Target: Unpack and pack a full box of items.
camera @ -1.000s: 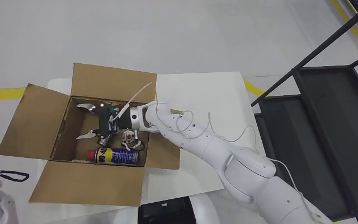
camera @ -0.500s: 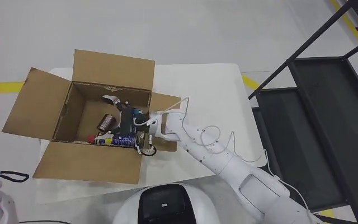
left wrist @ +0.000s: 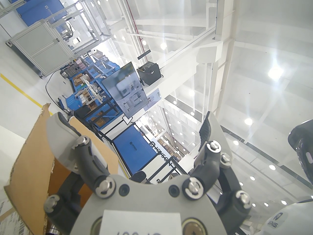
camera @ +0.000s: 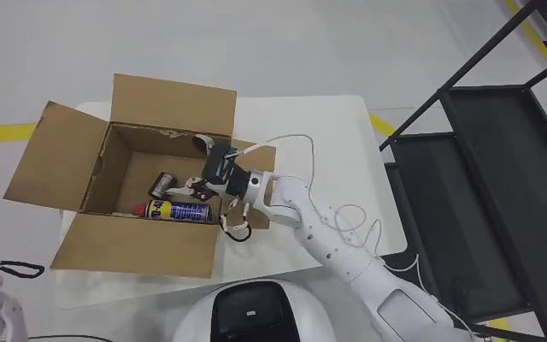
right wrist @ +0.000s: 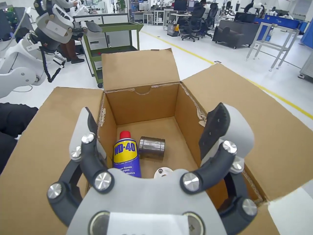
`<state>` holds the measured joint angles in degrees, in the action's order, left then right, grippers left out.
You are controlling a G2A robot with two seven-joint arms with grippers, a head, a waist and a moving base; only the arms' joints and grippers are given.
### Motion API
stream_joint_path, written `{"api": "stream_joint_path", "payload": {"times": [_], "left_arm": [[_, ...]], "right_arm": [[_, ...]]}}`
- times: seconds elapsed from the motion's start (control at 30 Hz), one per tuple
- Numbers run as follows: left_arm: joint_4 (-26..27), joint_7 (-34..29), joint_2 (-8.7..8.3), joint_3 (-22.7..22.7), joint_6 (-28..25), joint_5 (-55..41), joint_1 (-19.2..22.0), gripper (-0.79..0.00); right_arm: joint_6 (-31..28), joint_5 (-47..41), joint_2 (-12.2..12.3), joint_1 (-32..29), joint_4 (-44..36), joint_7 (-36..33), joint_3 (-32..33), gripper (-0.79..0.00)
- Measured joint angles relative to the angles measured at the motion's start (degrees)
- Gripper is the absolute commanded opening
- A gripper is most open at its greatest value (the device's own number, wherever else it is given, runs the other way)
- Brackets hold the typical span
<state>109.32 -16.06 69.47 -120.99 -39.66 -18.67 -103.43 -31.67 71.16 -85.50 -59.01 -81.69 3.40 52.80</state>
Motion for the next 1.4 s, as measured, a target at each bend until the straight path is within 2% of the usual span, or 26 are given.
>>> {"api": "stream_joint_path", "payload": {"times": [0.17,0.33,0.53,0.7,0.83,0.9,1.0,1.1,1.4], "left_arm": [[0.00,0.00,0.00,0.00,0.00,0.00,0.00,0.000],[0.00,0.00,0.00,0.00,0.00,0.00,0.00,0.000],[0.00,0.00,0.00,0.00,0.00,0.00,0.00,0.000],[0.00,0.00,0.00,0.00,0.00,0.00,0.00,0.000],[0.00,0.00,0.00,0.00,0.00,0.00,0.00,0.000],[0.00,0.00,0.00,0.00,0.00,0.00,0.00,0.000],[0.00,0.00,0.00,0.00,0.00,0.00,0.00,0.000],[0.00,0.00,0.00,0.00,0.00,0.00,0.00,0.000],[0.00,0.00,0.00,0.00,0.00,0.00,0.00,0.000]], "right_arm": [[2.73,-3.46,0.99,-3.96,-3.04,-6.95,3.75,0.000],[6.12,-9.99,2.12,-7.82,-8.07,-21.83,8.14,0.000],[9.26,-17.15,3.20,-11.42,-14.12,-31.80,12.92,0.000],[8.78,-25.07,3.63,-12.60,-15.55,-33.14,15.68,0.000],[7.09,-35.73,4.16,-13.32,-12.73,-35.46,18.86,0.000],[8.26,-38.53,4.47,-13.14,-11.63,-37.06,20.28,0.000],[9.93,-39.31,4.85,-14.04,-11.94,-37.23,21.85,0.000],[12.63,-35.93,5.17,-14.37,-12.62,-37.66,22.56,0.000],[12.10,-35.24,5.15,-14.34,-12.59,-37.66,22.51,0.000]]}}
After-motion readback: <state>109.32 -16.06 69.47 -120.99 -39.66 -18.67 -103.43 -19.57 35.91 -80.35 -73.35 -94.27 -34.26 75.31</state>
